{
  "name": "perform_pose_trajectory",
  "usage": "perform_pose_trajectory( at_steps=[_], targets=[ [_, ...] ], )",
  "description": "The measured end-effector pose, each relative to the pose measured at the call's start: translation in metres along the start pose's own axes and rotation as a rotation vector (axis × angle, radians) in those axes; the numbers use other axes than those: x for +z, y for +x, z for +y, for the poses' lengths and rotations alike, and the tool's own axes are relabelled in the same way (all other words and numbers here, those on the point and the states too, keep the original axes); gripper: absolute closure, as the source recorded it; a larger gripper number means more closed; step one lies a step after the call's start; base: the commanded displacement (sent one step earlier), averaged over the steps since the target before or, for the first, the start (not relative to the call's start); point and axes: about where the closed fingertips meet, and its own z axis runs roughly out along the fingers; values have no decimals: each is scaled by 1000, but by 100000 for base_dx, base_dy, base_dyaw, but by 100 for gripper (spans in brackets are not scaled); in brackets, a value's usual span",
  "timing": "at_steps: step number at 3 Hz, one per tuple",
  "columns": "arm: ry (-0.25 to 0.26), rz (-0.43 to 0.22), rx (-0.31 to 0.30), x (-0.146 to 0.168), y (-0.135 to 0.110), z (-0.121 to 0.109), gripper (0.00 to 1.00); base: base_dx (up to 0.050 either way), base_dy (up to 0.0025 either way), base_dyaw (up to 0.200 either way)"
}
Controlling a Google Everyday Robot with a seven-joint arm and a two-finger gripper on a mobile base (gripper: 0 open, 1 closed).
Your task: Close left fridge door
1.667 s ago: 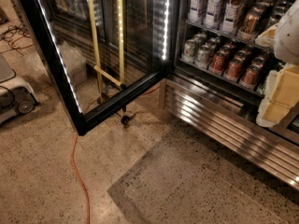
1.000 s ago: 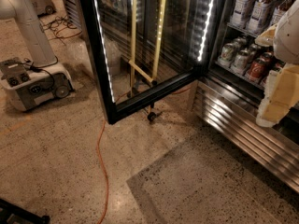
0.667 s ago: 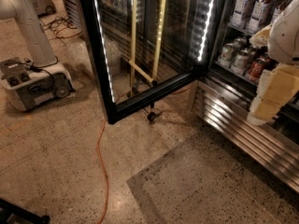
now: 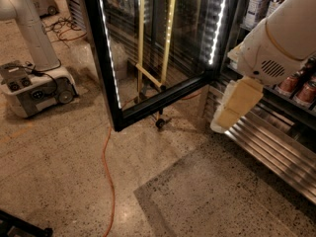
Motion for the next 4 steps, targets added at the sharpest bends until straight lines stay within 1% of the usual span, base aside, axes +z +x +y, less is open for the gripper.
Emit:
perform_pose_trajectory(
  at_steps=[1,2,3,4],
  targets=[
    [8,-39,34,28,-24,13,0,0,0,0],
    [-26,-80,40,49,-45,24,0,0,0,0],
    [-27,-83,40,49,-46,25,0,0,0,0],
    [14,-88,77,54,-47,30,0,0,0,0]
  ],
)
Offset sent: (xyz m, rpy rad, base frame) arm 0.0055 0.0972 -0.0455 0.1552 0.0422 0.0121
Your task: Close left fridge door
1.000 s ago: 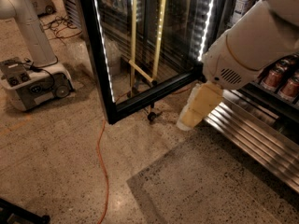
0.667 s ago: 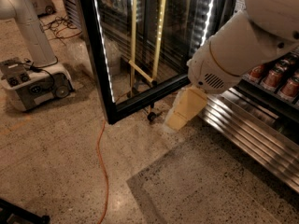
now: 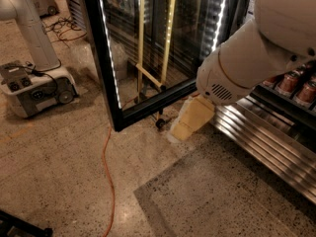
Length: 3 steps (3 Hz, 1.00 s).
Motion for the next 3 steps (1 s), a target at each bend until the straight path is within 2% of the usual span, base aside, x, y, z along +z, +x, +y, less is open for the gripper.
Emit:
perform_pose_trajectory(
  at_steps=[2,3],
  targets=[
    [109,-37,-68,49,-36,24,0,0,0,0],
    [125,-51,-70,51,-40,22,18,0,0,0]
  ],
)
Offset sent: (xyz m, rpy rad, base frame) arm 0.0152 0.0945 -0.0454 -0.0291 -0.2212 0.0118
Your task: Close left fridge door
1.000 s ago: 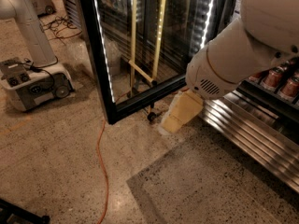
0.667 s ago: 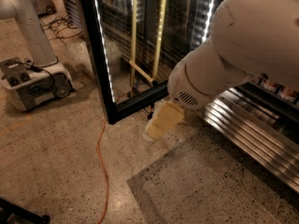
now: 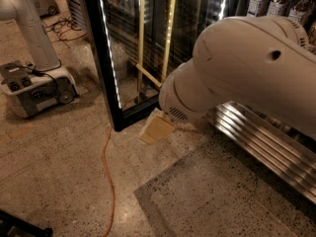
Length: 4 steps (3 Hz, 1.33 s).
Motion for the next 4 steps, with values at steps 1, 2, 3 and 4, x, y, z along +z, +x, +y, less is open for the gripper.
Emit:
perform_pose_trajectory(
  at_steps=[1,2,3,4],
  targets=[
    [0,0,0,0,0,0,41,0,0,0],
    [1,0,-2,0,-1,0,64,0,0,0],
    [44,4,-15,2,-11,3,88,0,0,0],
    [134,-18,-73,19,-46,18,100,0,0,0]
  ],
)
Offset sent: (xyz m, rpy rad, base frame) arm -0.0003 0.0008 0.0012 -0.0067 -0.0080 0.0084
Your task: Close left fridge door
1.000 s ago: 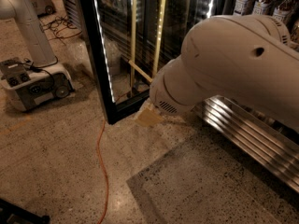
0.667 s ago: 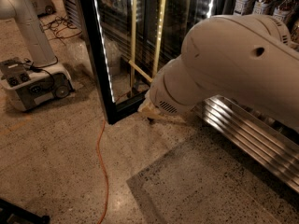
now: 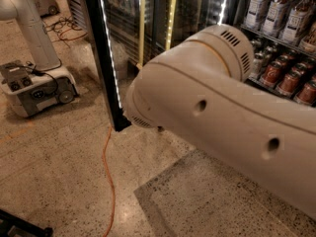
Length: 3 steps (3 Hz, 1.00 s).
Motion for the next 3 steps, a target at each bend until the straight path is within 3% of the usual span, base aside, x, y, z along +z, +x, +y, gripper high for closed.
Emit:
perform_pose_trajectory(
  at_steps=[1,2,3],
  targets=[
    [64,-59,-60,17,-42,18,100,0,0,0],
    [114,-108,-87,31,-68,24,100,0,0,0],
    [164,-107,-107,29,-70,12,100,0,0,0]
  ],
)
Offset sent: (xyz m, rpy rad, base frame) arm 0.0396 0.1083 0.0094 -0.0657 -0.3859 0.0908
